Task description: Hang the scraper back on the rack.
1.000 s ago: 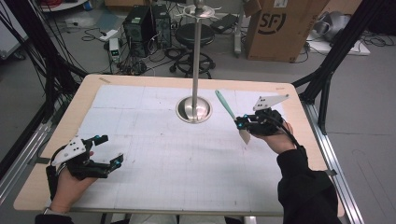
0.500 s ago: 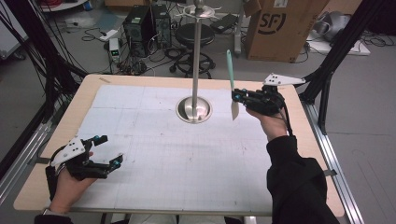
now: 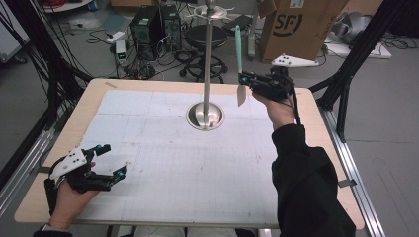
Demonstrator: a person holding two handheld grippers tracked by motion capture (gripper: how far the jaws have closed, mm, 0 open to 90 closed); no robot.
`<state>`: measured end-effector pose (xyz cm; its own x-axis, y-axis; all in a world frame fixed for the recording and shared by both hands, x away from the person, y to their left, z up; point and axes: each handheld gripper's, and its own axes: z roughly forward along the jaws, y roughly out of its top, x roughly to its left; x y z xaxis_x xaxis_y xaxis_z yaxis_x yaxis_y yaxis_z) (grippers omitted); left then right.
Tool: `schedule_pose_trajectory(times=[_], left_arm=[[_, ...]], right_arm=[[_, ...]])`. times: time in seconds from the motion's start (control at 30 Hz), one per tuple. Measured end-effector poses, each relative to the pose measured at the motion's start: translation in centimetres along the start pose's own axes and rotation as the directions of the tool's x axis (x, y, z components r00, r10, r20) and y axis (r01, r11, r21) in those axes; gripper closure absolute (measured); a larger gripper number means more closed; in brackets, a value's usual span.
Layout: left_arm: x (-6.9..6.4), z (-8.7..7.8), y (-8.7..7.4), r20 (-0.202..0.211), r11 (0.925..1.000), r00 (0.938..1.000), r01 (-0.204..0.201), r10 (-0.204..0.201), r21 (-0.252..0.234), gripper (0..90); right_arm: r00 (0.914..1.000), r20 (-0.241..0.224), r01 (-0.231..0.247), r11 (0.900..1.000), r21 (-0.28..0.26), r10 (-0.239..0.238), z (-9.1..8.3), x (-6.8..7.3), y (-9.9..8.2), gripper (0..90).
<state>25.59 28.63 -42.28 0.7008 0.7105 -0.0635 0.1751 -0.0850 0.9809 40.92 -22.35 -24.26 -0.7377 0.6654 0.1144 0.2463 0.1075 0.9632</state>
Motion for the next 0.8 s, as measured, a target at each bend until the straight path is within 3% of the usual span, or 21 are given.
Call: schedule_pose_trajectory(times=[0.1, 0.33, 0.8], left_arm=[[0.0, -0.2, 0.0, -0.004, 1.0, 1.0, -0.001, 0.001, 0.001, 1.7], [0.1, -0.7, -0.2, -0.013, 1.0, 0.9999, 0.003, -0.003, 0.001, 1.7], [0.1, -1.2, -0.4, -0.03, 1.0, 0.9995, 0.004, -0.004, 0.007, 1.7]], right_arm=[[0.9997, 0.017, -0.02, 0.9998, -0.002, 0.02, 0.6, 0.0, 0.5, 80.6], [0.9986, 0.05, -0.016, 0.9998, -0.012, 0.016, 1.3, 0.0, 1.4, 80.6], [0.9989, 0.042, -0.022, 0.9997, 0.009, 0.022, 2.2, -0.3, 1.2, 80.5]])
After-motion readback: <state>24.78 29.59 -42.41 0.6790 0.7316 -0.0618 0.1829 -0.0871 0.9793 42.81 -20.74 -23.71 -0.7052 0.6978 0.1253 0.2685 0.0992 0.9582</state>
